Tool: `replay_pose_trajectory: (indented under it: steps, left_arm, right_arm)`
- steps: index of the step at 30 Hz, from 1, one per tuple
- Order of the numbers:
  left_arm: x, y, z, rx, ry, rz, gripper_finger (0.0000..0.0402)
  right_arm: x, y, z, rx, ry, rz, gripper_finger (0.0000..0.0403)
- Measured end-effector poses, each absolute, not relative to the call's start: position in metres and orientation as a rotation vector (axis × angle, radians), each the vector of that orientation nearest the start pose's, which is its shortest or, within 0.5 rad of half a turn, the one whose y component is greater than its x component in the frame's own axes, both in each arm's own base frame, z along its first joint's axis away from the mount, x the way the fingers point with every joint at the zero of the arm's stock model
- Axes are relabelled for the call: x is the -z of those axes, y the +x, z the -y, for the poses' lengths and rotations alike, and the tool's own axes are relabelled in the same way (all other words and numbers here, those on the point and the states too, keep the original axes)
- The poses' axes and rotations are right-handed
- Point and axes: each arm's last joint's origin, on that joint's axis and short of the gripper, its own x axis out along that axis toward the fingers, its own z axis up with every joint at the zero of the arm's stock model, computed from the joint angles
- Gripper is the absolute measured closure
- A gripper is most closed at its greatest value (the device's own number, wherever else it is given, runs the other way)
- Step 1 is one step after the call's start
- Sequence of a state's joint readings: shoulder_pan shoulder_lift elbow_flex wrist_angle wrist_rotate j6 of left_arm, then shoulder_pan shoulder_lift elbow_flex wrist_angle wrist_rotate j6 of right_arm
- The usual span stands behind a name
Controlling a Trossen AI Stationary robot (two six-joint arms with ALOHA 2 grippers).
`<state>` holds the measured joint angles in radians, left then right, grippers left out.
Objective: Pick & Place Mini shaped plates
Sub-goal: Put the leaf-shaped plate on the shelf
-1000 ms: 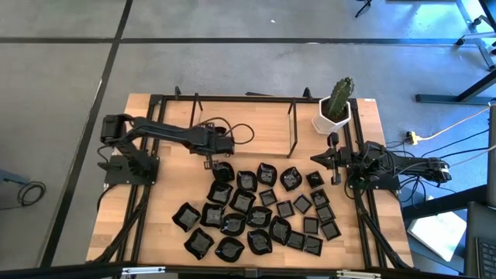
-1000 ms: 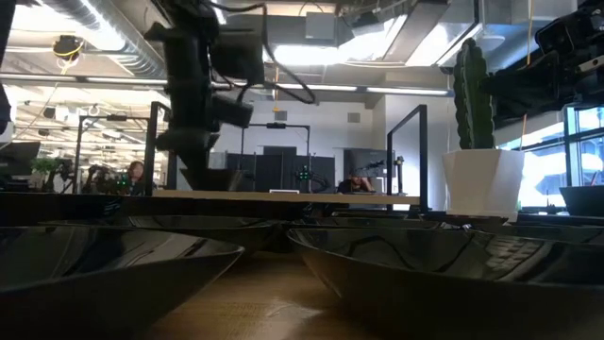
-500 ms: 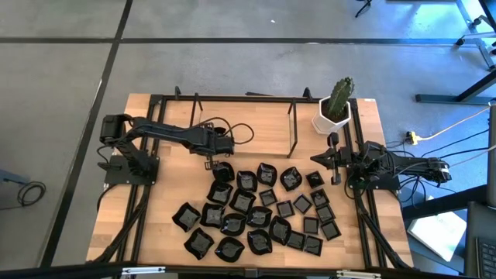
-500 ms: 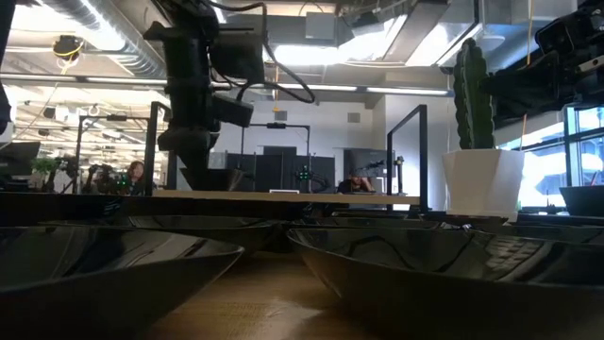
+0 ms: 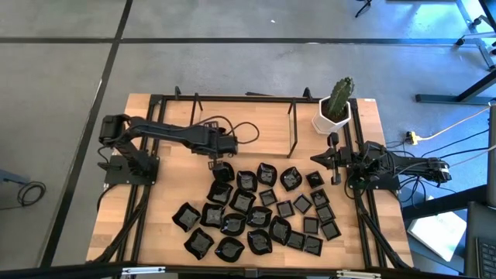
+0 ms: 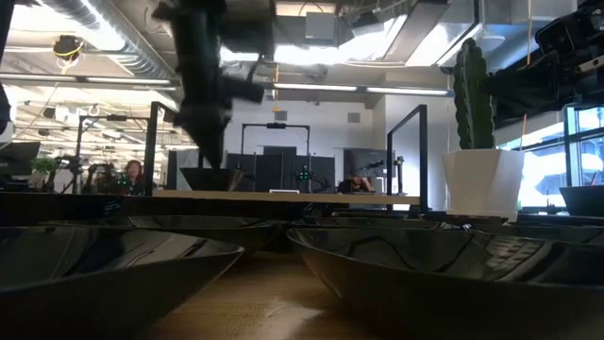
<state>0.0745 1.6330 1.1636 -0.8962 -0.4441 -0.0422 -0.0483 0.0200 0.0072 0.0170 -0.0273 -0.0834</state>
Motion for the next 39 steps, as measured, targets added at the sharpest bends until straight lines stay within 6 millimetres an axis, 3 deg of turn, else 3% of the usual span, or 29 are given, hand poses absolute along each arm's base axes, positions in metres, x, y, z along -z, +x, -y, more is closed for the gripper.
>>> replay_pose_trajectory:
  steps: [8,13,17,21,29,34,39]
  left_arm:
    - [-0.292,0.301,-0.001,-0.407,0.266,-1.325,0.0226]
    - [-0.337,0.268,0.025,-0.38,0.347,-1.099,0.0274]
    - [-0.354,0.231,0.036,-0.337,0.288,-0.836,0.0336]
    - [-0.341,0.202,0.041,-0.25,0.263,-0.556,0.0392]
    - [-0.267,0.178,0.038,-0.116,0.387,-0.012,0.0399]
    - [-0.232,0.169,0.032,-0.08,0.414,0.079,0.04]
    - [-0.236,0.164,0.032,-0.017,0.307,0.133,0.04]
  right_arm:
    - [-0.166,0.098,0.004,0.021,-0.089,0.004,0.0395]
    - [-0.166,0.098,0.004,0.022,-0.087,0.003,0.0395]
    - [-0.166,0.098,0.004,0.022,-0.083,0.003,0.0395]
    - [-0.166,0.098,0.004,0.021,-0.083,0.003,0.0395]
    - [-0.166,0.099,0.004,0.021,-0.087,-0.003,0.0395]
    - [-0.165,0.099,0.004,0.021,-0.13,-0.011,0.0395]
    - [-0.168,0.099,0.004,0.031,-0.215,0.021,0.0395]
